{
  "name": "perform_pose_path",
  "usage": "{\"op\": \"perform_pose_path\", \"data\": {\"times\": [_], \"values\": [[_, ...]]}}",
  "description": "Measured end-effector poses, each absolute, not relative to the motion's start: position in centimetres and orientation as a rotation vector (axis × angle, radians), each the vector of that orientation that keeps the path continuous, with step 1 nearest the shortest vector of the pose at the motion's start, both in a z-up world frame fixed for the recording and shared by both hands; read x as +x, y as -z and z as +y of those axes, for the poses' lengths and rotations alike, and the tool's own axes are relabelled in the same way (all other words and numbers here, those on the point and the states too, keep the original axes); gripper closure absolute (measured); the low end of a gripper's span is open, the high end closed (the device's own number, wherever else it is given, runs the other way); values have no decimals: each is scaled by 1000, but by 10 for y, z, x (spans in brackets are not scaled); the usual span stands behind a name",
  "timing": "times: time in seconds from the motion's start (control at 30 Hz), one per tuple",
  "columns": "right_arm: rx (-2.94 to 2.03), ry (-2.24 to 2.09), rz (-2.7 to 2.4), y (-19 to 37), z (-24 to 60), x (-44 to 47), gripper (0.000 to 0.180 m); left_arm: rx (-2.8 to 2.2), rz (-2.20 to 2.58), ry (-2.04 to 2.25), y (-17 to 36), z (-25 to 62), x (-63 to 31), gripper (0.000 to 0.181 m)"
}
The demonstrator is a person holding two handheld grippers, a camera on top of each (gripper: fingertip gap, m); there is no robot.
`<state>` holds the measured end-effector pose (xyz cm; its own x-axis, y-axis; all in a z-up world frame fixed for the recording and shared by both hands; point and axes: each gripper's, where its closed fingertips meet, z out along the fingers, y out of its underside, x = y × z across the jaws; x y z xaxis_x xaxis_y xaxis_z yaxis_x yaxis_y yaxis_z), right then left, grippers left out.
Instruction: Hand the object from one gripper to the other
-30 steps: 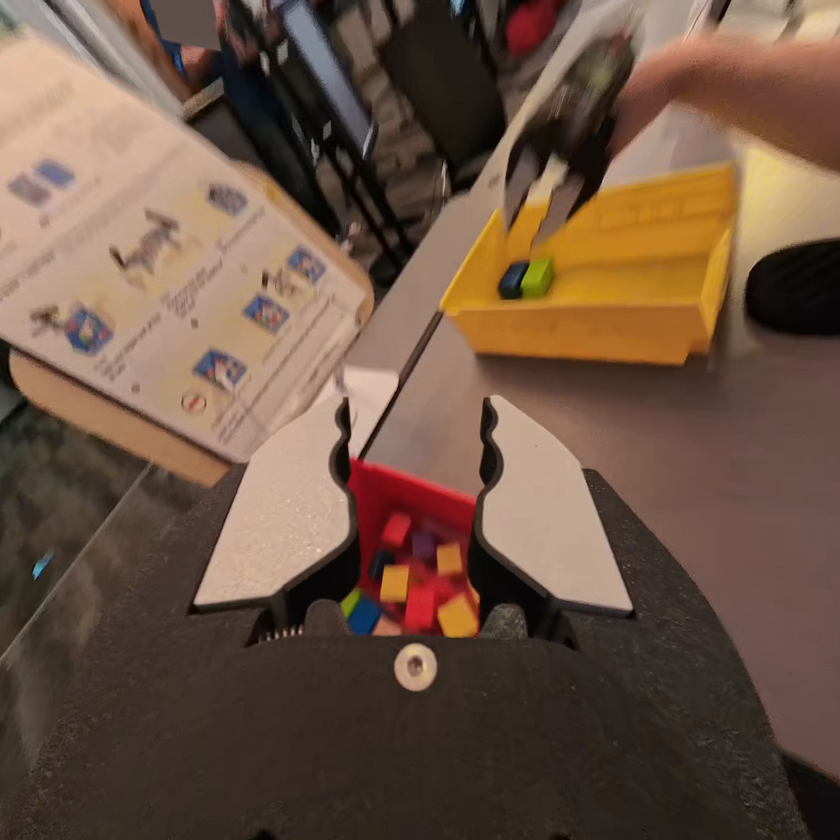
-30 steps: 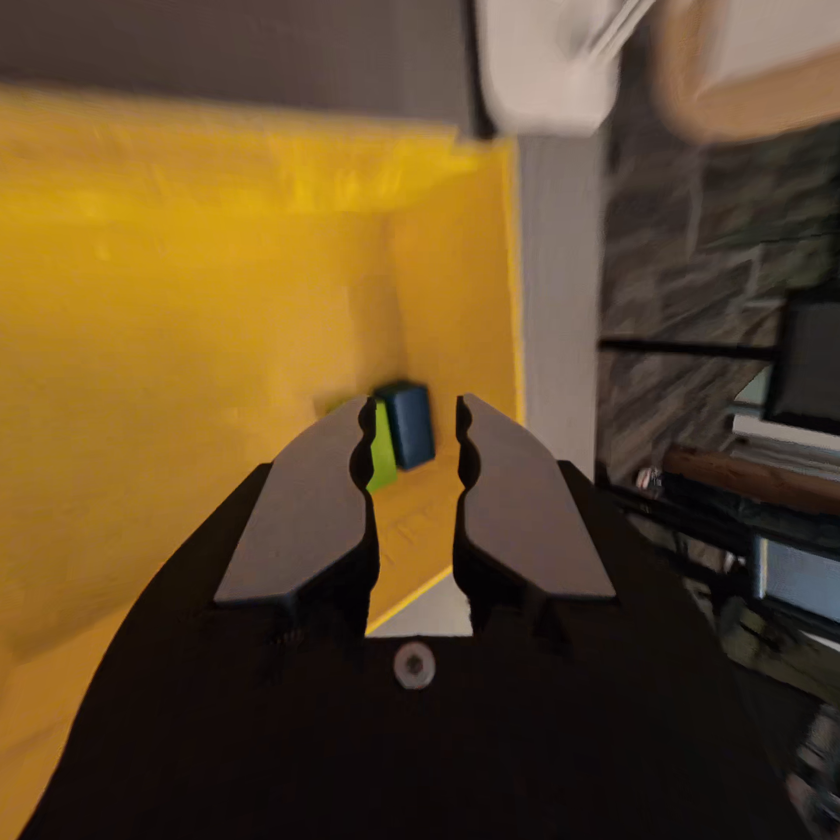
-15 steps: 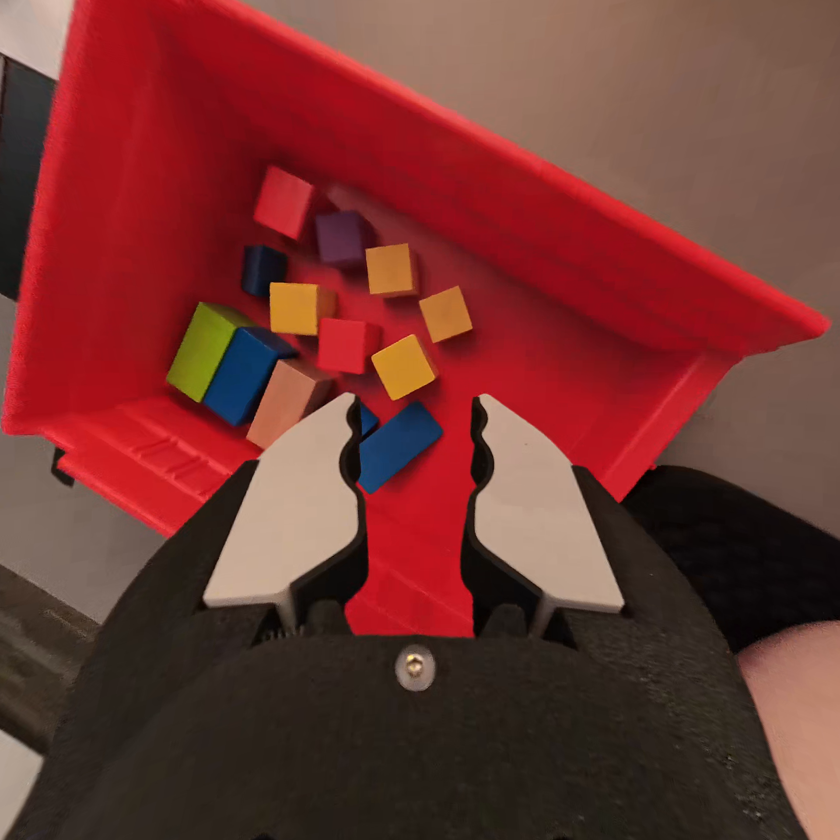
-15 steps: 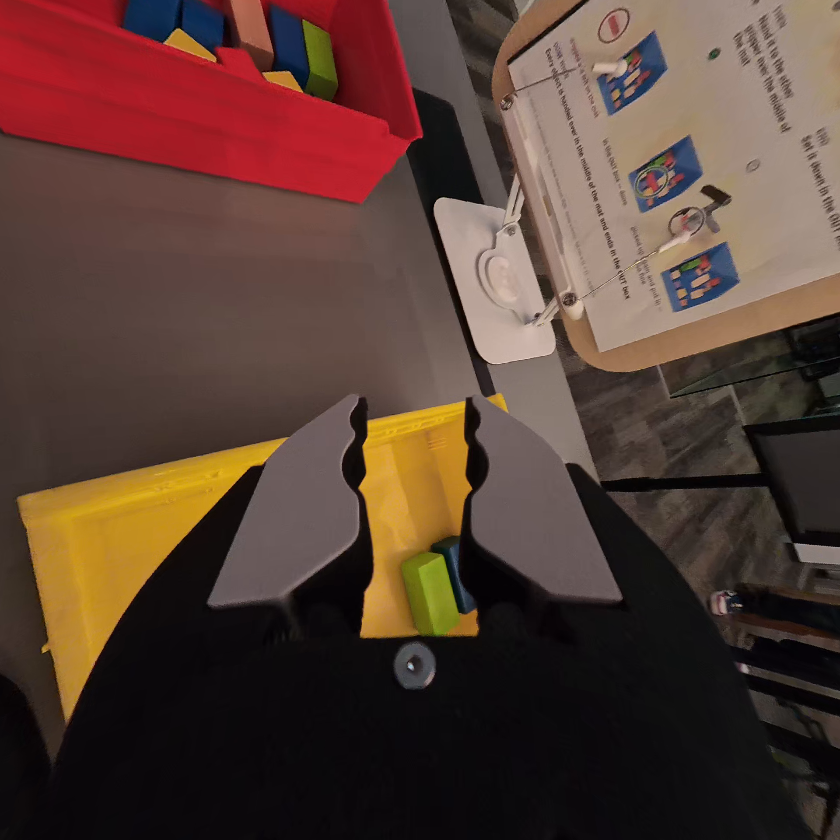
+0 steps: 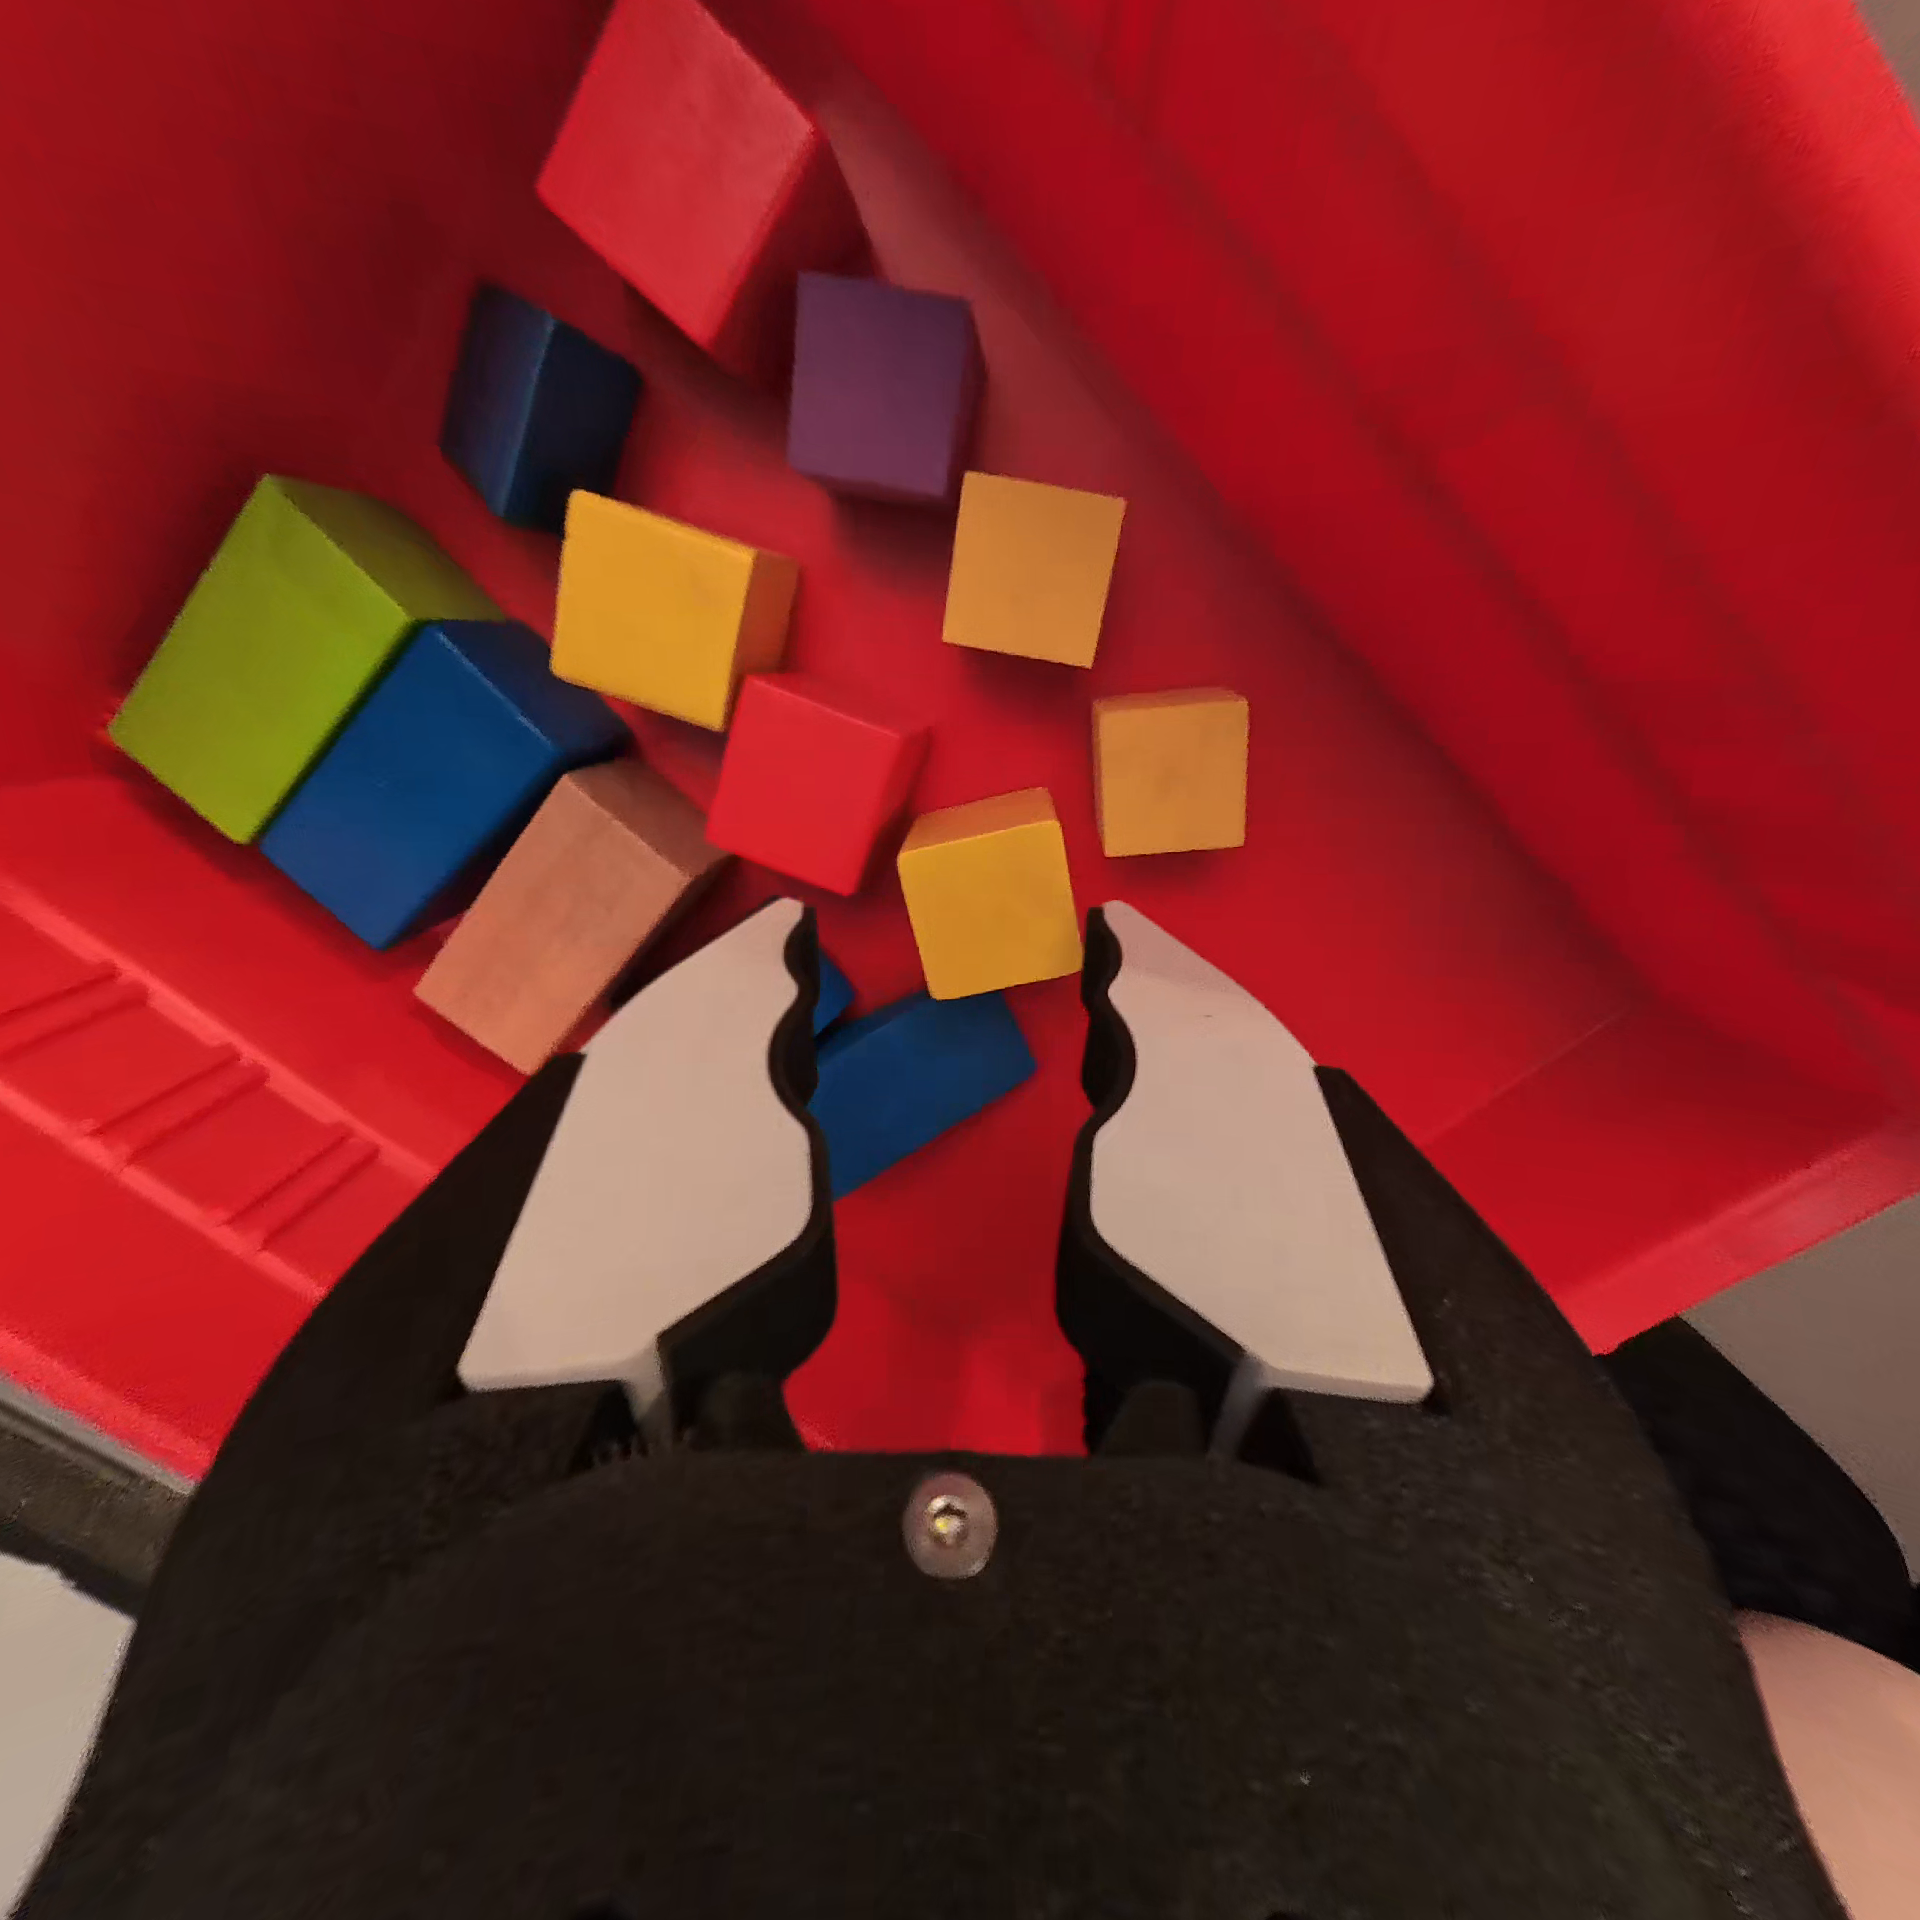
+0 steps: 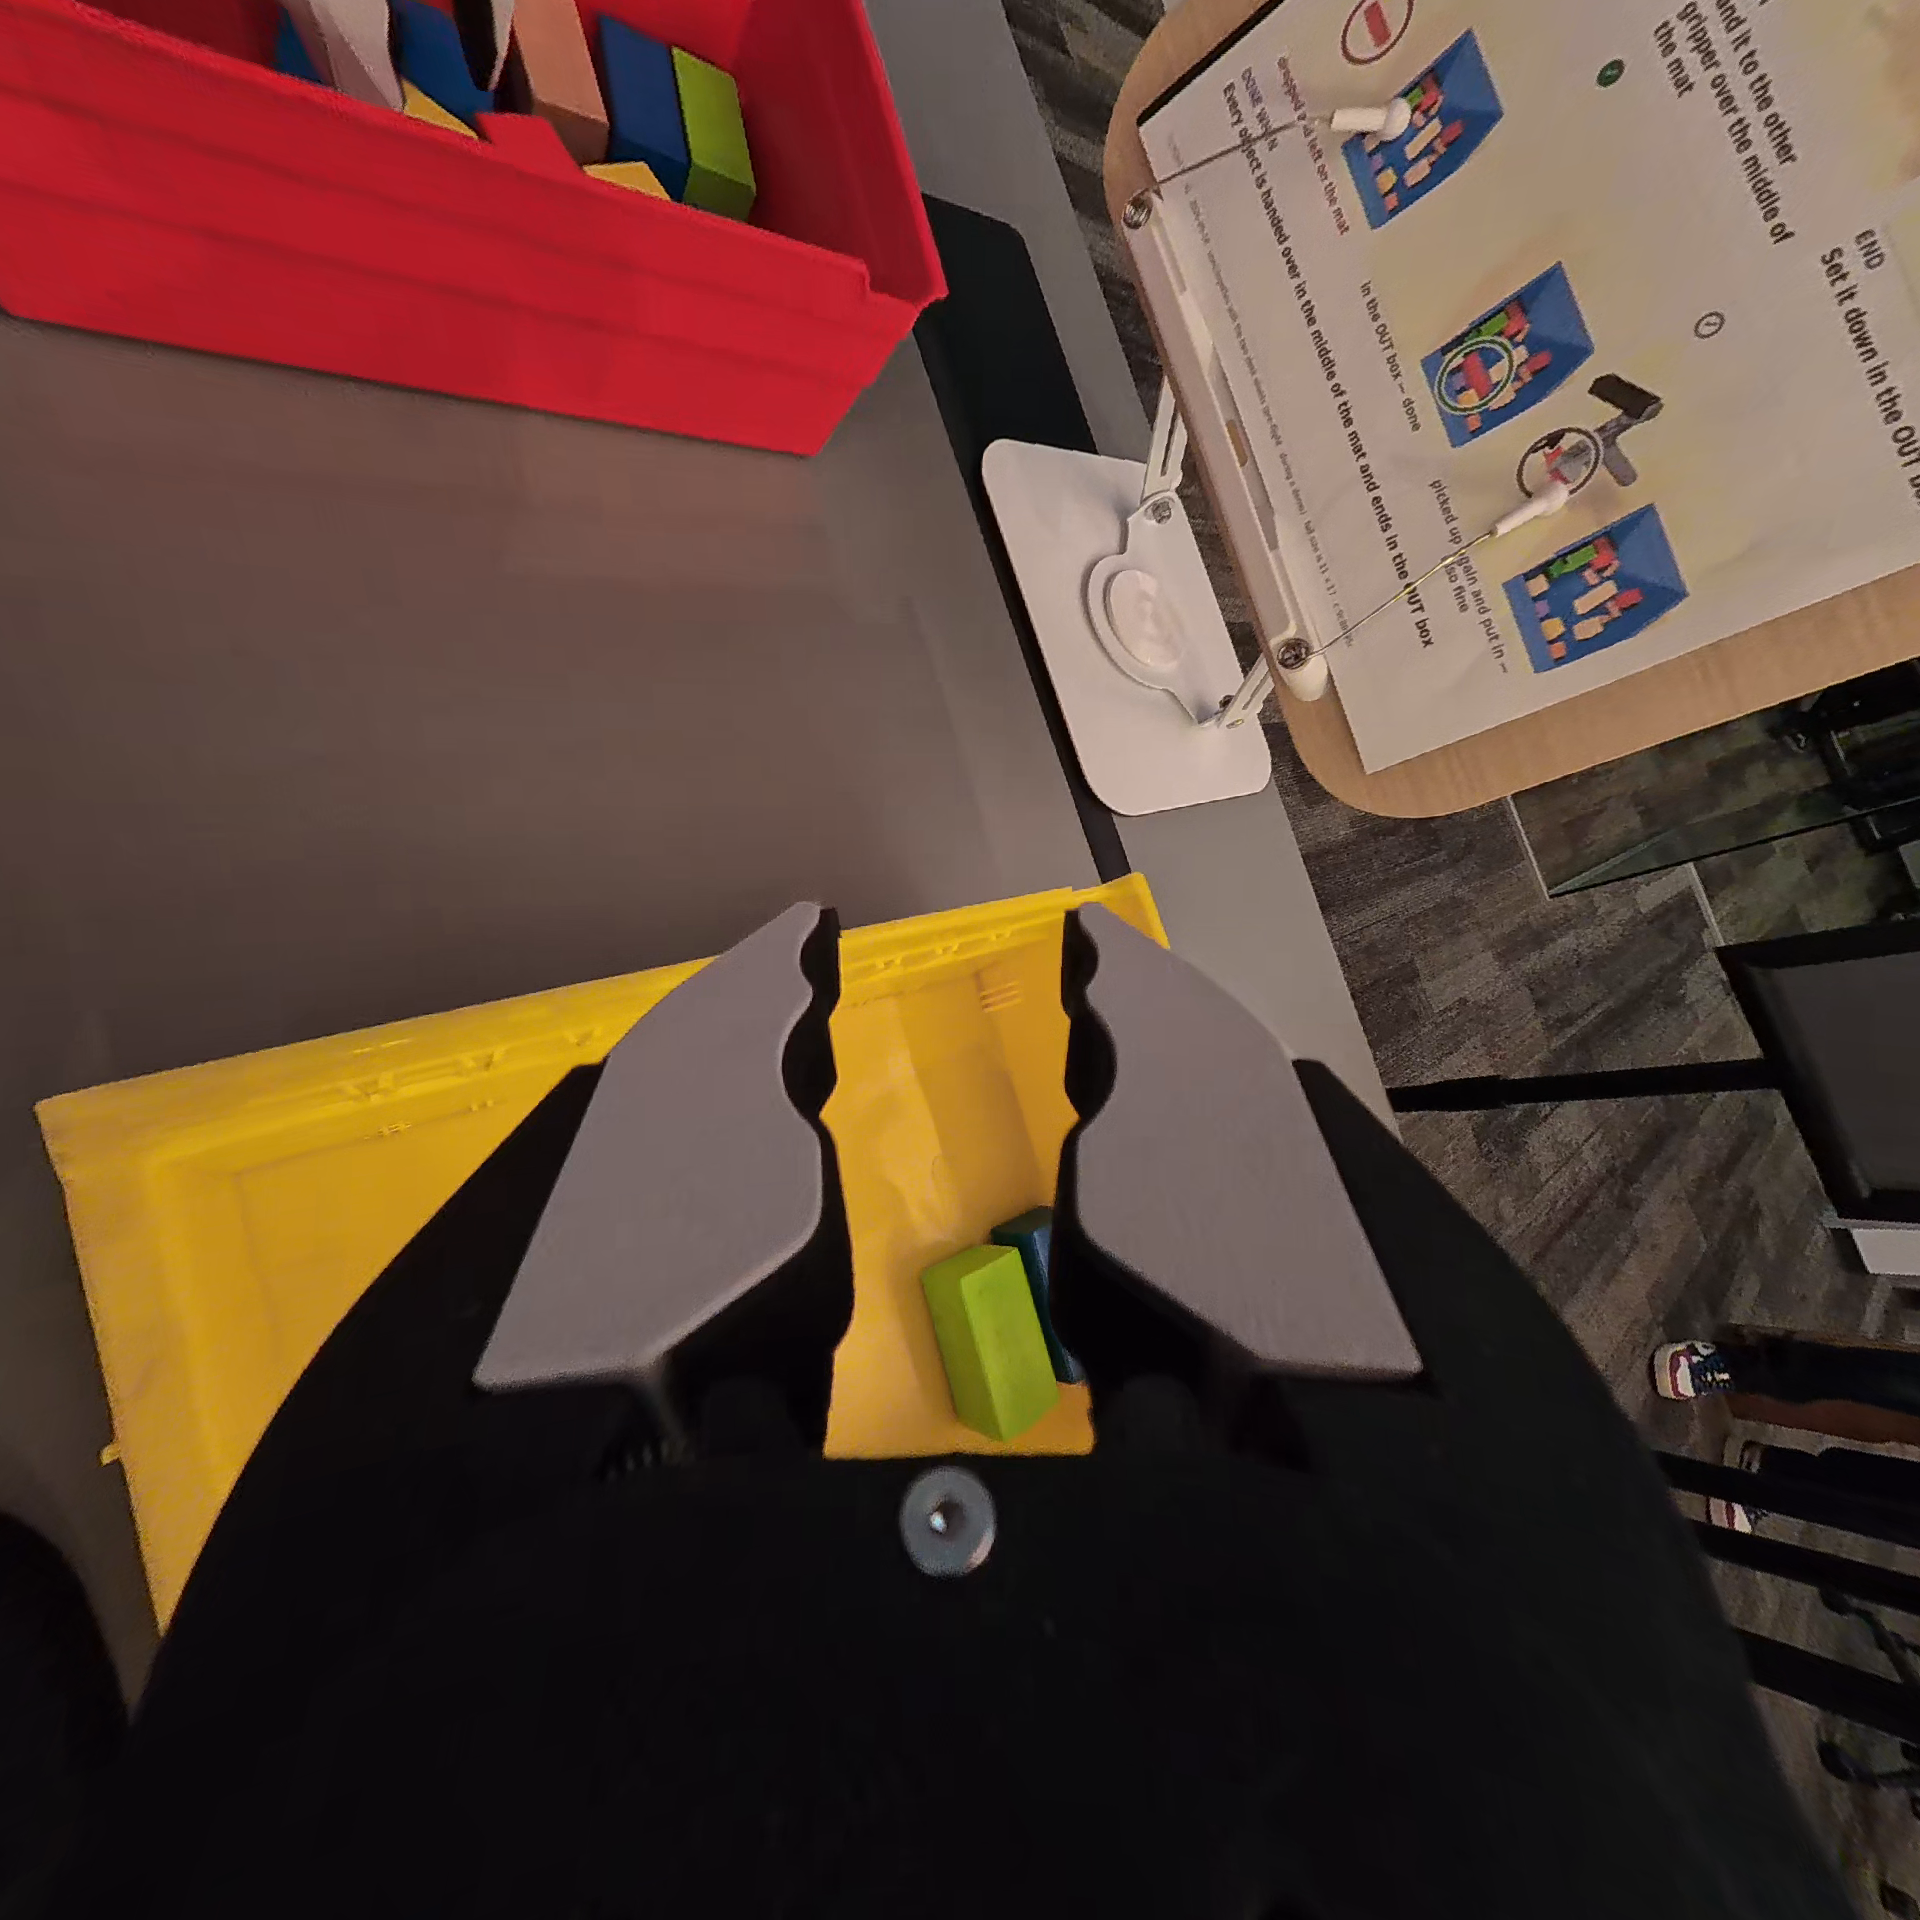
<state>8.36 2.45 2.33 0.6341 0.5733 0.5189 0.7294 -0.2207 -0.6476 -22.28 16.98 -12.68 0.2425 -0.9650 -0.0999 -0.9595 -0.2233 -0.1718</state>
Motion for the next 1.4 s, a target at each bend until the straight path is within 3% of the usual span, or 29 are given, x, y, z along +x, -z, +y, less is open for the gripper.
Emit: {"op": "perform_pose_path", "data": {"times": [0.57, 0.7, 0.87, 1.07, 1.4], "values": [[-1948, 235, -1067, -12, 29, 81, 138, -2363, 1877, -42, 139, 172, -234, 146], [-1758, 271, -1030, -43, 41, 60, 137, -2248, 1781, 168, 95, 170, -230, 146], [-1227, 213, -1112, -95, 25, -30, 129, -1733, 1753, 871, -10, 107, -180, 146], [-1035, 309, -1092, -108, 16, -87, 121, -1265, 1597, 1551, -110, 35, -140, 147], [-836, 466, -1056, -125, -5, -112, 132, -1064, 1612, 1855, -129, -14, -116, 147]]}}
